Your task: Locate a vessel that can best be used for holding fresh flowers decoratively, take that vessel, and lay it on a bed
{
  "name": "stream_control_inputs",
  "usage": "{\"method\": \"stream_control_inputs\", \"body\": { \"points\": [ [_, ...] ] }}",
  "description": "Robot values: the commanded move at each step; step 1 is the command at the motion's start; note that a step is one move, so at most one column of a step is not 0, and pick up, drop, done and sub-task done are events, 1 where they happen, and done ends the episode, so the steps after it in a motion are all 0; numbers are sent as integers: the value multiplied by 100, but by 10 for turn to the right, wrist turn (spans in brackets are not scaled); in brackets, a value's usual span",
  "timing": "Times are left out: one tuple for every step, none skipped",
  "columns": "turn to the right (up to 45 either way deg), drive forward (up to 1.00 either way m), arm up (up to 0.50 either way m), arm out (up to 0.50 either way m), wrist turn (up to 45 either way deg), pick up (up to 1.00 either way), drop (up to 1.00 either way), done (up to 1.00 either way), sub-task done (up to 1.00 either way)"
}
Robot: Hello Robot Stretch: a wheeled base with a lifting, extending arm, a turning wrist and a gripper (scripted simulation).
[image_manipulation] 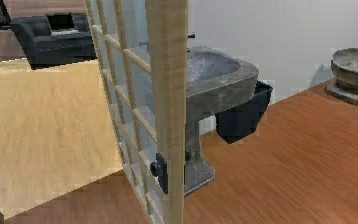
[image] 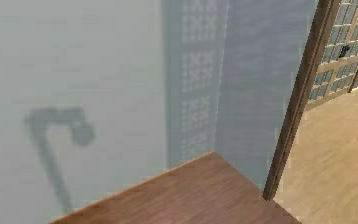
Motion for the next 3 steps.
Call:
{"method": "stream_control_inputs", "body": {
  "points": [
    [60,0,0,0,0,0,0,0,0],
    [0,25,0,0,0,0,0,0,0],
    [450,0,0,0,0,0,0,0,0]
  ]
}}
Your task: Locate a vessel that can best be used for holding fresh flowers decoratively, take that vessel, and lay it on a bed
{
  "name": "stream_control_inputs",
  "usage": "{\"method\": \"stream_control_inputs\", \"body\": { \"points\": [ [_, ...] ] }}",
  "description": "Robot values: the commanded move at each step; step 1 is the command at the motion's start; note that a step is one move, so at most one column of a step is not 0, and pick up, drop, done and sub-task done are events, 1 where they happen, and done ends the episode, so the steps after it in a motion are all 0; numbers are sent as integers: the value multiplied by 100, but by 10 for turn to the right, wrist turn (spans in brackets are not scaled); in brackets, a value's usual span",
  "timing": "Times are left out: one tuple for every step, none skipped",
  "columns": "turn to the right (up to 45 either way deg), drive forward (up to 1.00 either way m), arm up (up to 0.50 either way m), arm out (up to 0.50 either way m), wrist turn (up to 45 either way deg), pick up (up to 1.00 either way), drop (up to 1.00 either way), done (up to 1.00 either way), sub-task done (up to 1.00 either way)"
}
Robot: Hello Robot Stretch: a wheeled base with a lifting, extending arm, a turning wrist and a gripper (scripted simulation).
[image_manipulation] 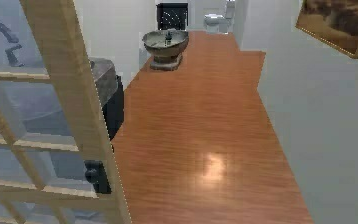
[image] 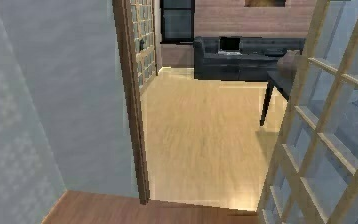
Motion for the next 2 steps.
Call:
{"method": "stream_control_inputs", "body": {
  "points": [
    [120,0,0,0,0,0,0,0,0],
    [0,100,0,0,0,0,0,0,0]
  ]
}}
